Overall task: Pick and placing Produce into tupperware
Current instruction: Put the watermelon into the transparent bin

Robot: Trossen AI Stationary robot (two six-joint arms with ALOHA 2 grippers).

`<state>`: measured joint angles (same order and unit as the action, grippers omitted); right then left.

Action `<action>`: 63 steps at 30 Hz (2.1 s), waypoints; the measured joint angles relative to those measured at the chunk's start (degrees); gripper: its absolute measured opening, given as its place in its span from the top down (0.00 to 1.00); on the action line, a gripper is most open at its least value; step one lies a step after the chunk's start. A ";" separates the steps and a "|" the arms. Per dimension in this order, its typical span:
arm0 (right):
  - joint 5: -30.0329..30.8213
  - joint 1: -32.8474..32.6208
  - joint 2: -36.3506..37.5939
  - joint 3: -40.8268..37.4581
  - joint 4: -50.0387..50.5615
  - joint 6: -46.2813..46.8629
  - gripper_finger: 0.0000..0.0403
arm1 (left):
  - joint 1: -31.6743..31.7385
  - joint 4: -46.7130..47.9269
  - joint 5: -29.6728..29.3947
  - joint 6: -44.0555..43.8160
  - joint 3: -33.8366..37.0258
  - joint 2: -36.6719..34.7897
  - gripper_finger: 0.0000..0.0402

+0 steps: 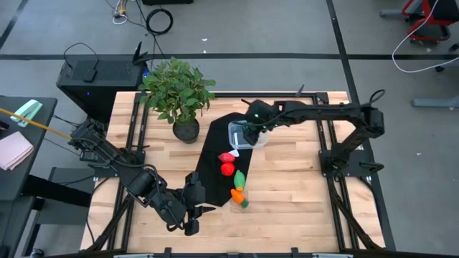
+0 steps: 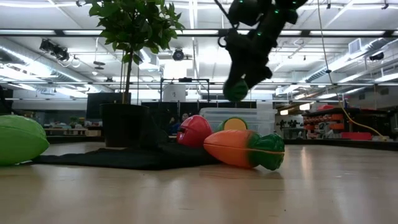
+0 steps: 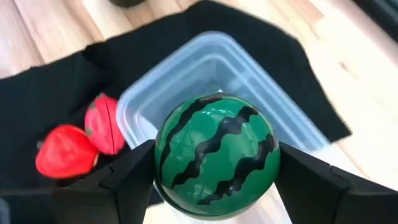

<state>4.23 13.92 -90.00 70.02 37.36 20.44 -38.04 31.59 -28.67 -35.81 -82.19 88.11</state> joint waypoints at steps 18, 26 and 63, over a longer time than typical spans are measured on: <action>-0.43 0.95 -14.54 15.01 10.39 -2.66 0.28 | 0.00 0.05 0.00 -0.04 0.00 0.01 0.75; -0.43 0.95 -16.45 14.95 8.86 -2.66 0.28 | 0.00 0.15 -0.01 -0.04 0.00 0.01 0.75; 0.57 0.95 -18.58 14.75 9.78 22.18 0.28 | 0.00 0.44 -0.01 -0.07 0.00 0.01 0.75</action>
<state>4.79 14.87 -108.58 84.77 47.14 42.61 -38.04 32.03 -28.69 -35.88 -82.19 88.12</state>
